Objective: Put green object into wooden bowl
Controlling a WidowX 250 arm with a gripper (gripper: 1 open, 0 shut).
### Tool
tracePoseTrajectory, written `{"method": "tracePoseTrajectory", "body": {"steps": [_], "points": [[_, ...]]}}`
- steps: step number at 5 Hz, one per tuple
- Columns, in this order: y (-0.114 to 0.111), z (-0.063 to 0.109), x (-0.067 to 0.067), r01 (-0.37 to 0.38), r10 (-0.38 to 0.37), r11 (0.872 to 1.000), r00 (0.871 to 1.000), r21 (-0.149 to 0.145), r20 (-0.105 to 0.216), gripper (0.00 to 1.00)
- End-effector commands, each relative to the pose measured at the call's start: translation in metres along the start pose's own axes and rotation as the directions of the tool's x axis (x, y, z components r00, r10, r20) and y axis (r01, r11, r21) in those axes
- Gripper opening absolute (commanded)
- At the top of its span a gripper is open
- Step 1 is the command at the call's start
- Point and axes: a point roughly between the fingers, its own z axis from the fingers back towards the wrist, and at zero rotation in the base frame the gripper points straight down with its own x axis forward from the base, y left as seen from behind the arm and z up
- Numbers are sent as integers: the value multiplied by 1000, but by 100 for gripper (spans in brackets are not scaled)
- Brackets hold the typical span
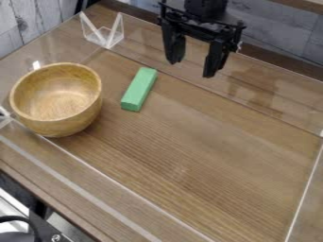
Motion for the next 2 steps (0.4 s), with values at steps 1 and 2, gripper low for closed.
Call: {"method": "tracePoseTrajectory", "body": {"steps": [1, 2], "points": [[9, -6, 1, 31, -31, 1000, 1000, 4, -2, 100], [30, -10, 4, 50, -50, 999, 999, 10, 20, 100]]}}
